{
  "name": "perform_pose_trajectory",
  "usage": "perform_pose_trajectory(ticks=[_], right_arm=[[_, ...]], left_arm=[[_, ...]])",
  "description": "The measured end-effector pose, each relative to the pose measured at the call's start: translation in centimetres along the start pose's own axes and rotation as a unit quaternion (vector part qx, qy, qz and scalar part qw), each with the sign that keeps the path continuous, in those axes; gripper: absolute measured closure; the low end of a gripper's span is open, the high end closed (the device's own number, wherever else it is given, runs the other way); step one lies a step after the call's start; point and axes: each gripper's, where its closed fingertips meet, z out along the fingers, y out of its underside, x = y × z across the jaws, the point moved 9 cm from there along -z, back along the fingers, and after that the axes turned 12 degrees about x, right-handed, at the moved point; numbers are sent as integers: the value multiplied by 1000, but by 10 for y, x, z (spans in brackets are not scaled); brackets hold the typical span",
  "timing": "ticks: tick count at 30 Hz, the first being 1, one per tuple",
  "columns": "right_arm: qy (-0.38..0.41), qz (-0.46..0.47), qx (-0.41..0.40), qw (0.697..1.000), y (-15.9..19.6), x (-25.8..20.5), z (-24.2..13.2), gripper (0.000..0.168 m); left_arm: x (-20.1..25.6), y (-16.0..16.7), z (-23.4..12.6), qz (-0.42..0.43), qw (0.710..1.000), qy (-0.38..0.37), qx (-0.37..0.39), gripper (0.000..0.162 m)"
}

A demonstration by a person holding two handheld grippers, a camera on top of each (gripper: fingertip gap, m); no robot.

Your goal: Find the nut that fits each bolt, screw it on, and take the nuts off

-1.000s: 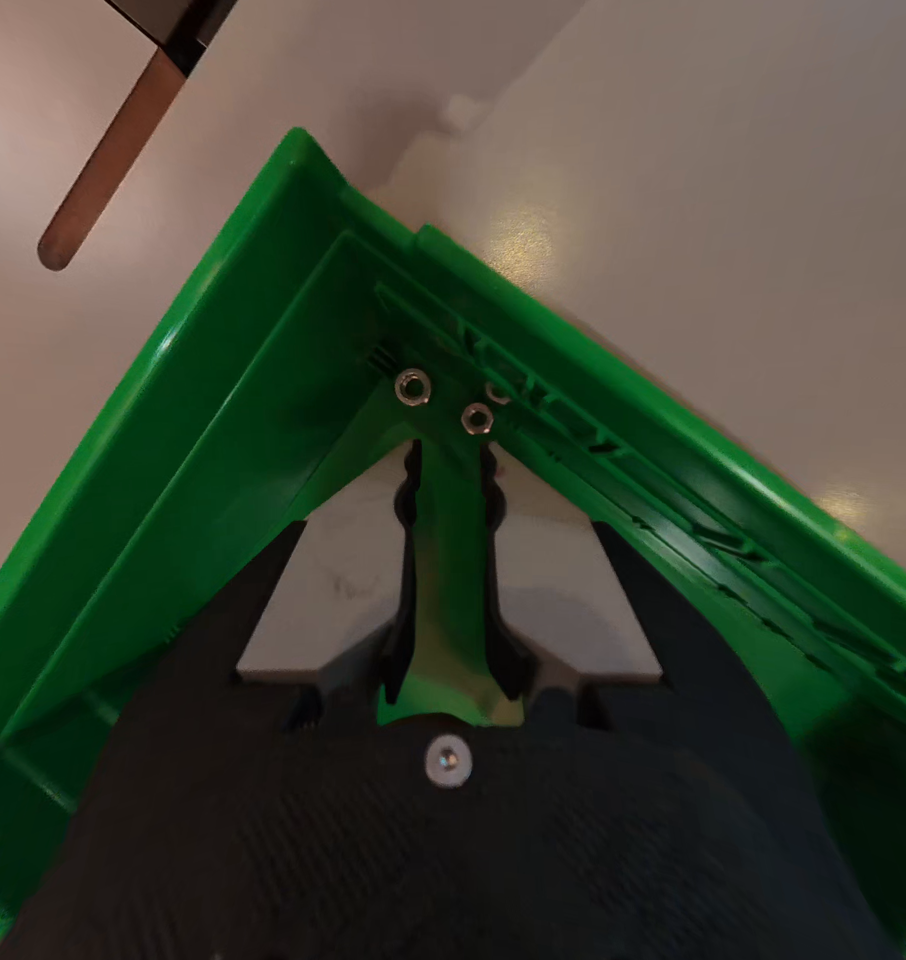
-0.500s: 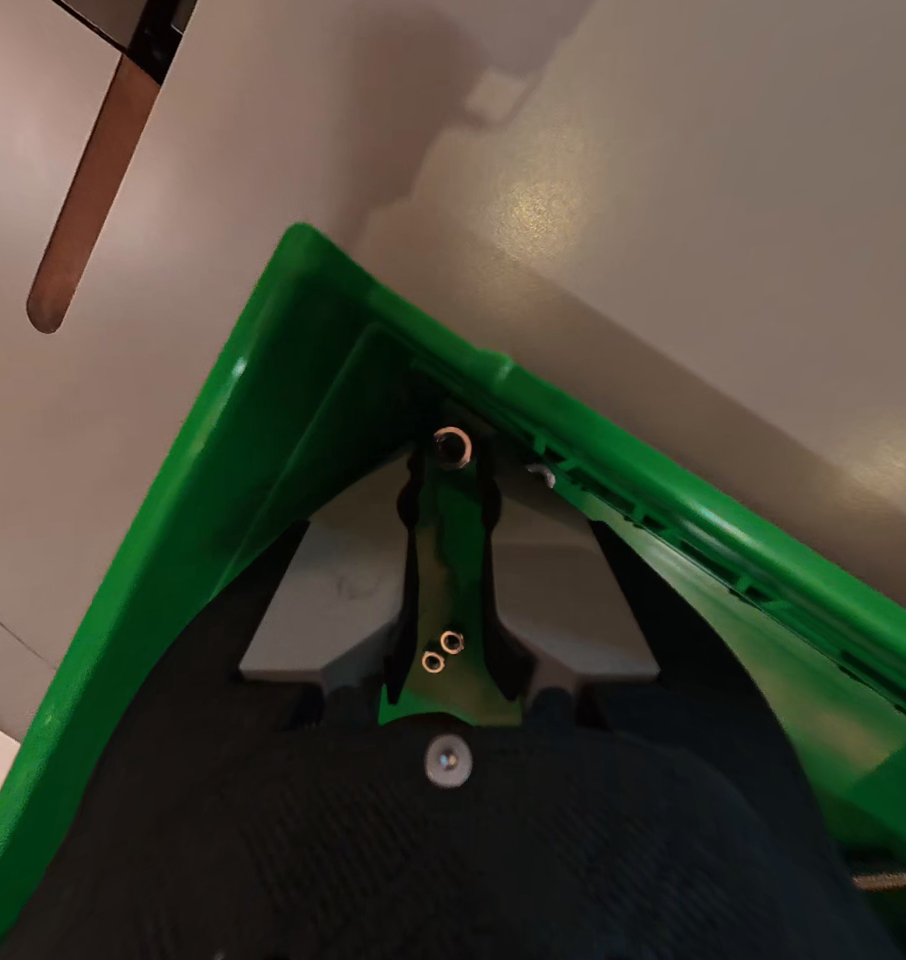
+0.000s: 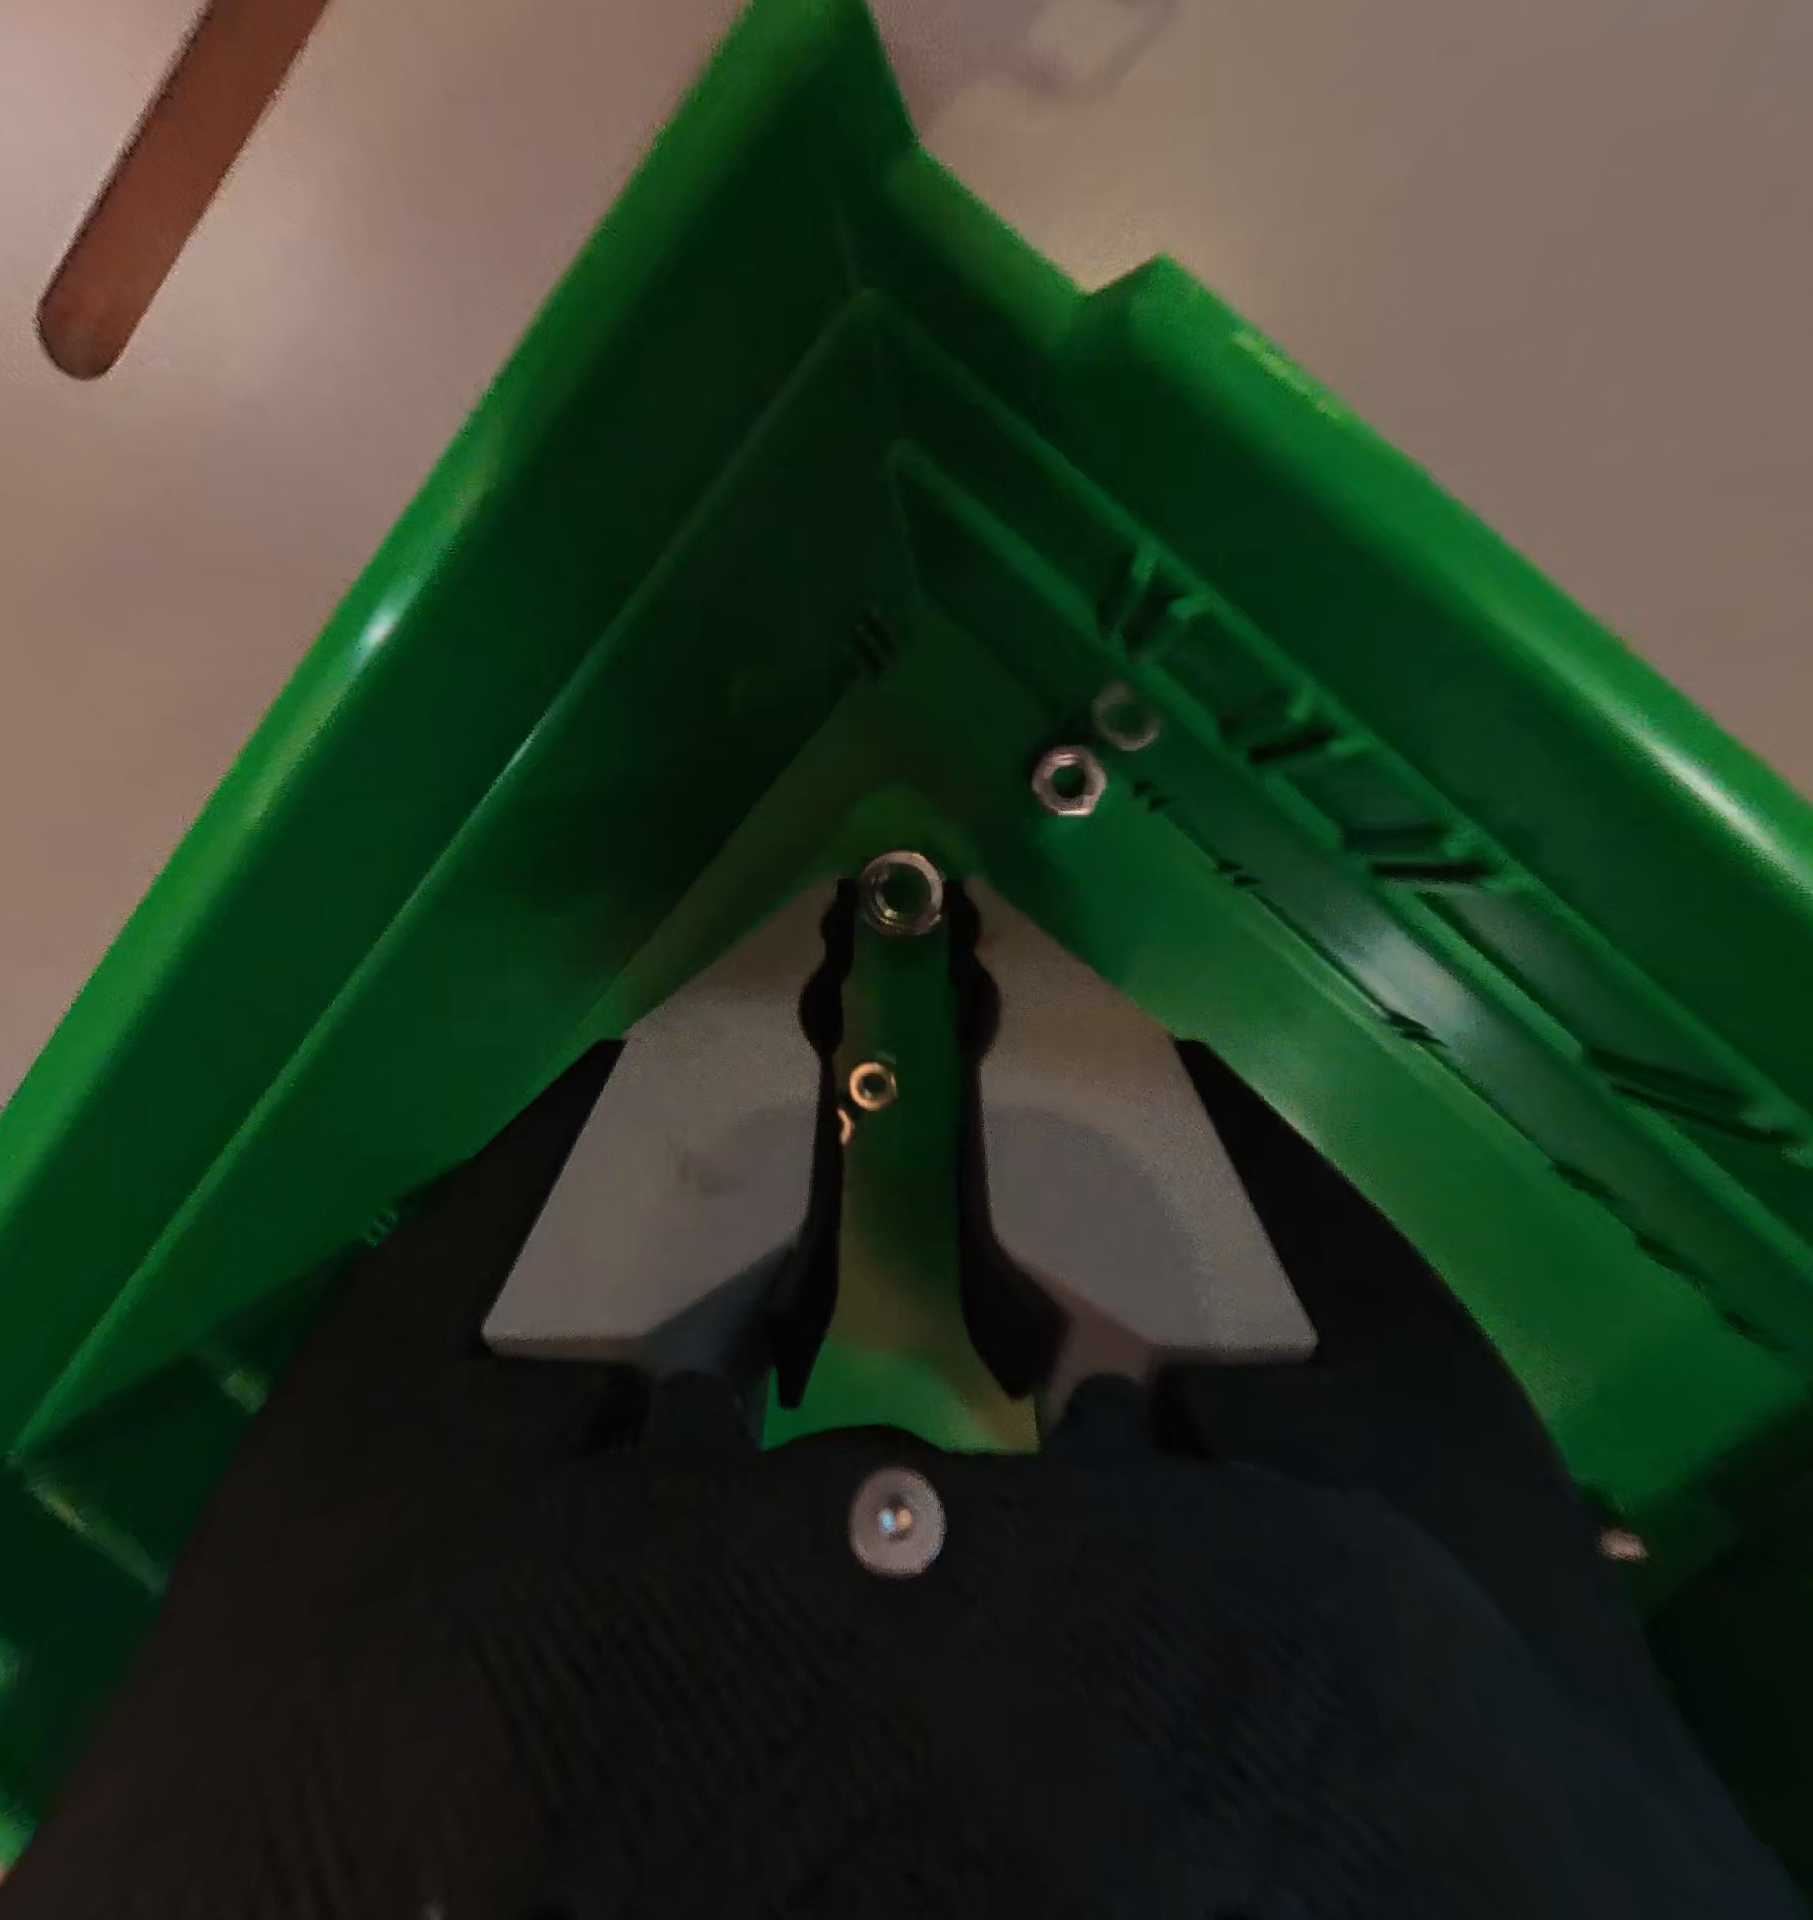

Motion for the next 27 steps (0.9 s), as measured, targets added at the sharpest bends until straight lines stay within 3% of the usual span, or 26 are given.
perform_pose_trajectory(ticks=[4, 7, 11, 15, 18, 19, 22, 27], right_arm=[[-11, -9, -3, 1000, -2, -8, 3, 144], [-19, -11, 0, 1000, -6, -13, 5, 144], [-36, 2, 20, 999, -14, -22, 7, 141], [-85, 110, 77, 987, -26, -26, 5, 140], [-131, 221, 122, 959, -32, -20, -2, 137], [-149, 250, 133, 947, -34, -19, -6, 137], [-206, 301, 151, 919, -39, -23, -14, 133], [-228, 349, 177, 892, -41, -20, -18, 134]], left_arm=[[15, -14, -53, -42, 987, 68, 137, 147], [53, -36, -105, -57, 945, 189, 262, 146], [126, -64, -141, -27, 902, 260, 344, 146], [212, -84, -144, 61, 843, 310, 434, 146], [276, -76, -134, 228, 755, 295, 540, 146], [291, -75, -127, 243, 740, 296, 553, 147], [313, -78, -106, 260, 730, 295, 559, 147], [326, -81, -89, 307, 708, 247, 586, 147]])
